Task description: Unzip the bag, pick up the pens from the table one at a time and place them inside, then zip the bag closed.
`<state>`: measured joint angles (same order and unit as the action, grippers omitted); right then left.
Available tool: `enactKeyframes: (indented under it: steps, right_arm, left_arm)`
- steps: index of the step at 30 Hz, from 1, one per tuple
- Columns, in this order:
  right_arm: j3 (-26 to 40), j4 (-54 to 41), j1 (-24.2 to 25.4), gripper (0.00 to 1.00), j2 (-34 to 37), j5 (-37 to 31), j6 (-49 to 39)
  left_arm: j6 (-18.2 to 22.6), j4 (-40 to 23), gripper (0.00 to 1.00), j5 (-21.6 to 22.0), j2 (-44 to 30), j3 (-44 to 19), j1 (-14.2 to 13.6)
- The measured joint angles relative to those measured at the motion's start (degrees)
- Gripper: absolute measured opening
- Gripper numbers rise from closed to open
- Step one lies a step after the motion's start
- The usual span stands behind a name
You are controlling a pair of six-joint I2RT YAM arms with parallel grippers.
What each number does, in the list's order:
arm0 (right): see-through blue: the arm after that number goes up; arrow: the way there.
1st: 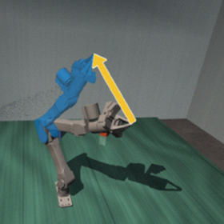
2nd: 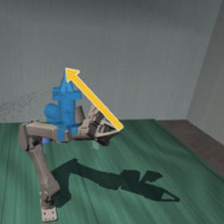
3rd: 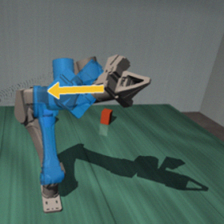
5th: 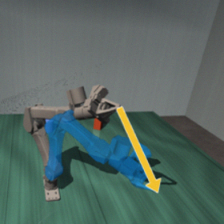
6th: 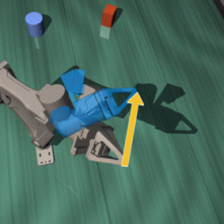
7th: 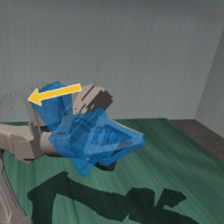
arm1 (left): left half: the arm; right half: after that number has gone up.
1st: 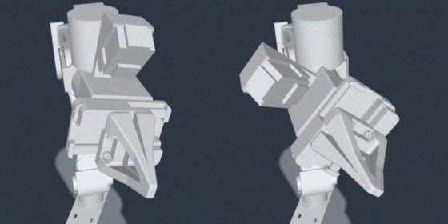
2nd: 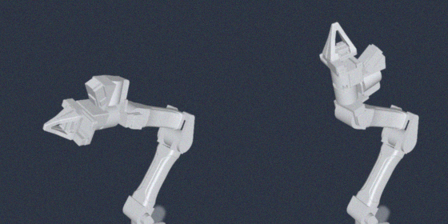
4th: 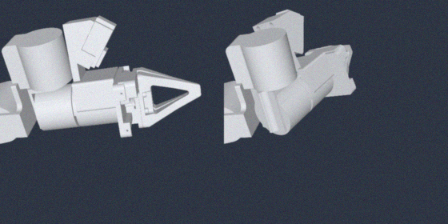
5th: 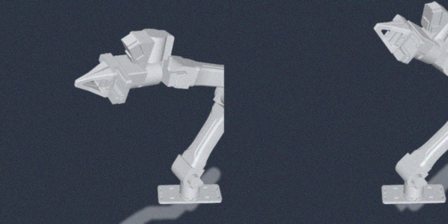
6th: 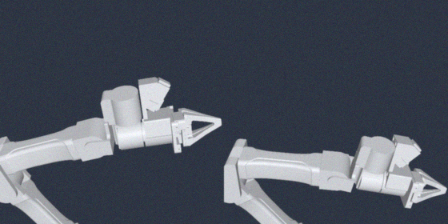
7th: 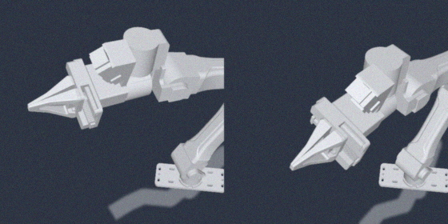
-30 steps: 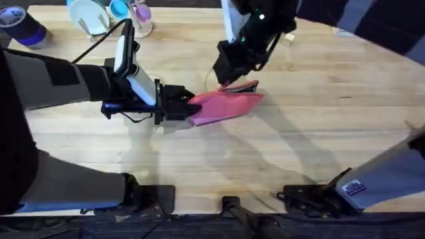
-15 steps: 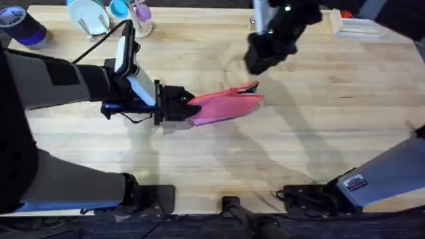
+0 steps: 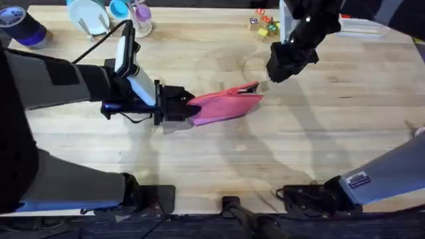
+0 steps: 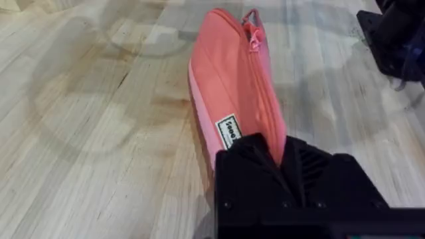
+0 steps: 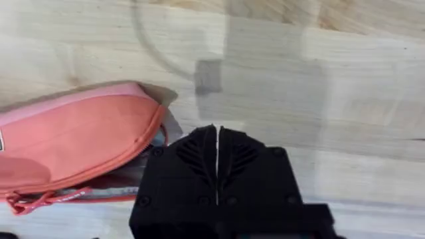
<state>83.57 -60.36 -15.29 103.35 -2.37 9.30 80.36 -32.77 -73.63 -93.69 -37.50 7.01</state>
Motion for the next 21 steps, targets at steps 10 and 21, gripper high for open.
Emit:
enactKeyframes:
  steps: [10, 21]
  right_arm:
    - [0.0, -1.0, 0.0, 0.033, -0.3, 0.0, -0.2]
    - [3.0, -0.9, -0.2, 0.116, -12.2, 3.1, -0.4]
  left_arm:
    - [0.0, 0.0, 0.043, 0.0, 0.0, 0.0, 0.0]
    - [0.0, 0.0, 0.043, 0.1, 0.0, 0.0, 0.0]
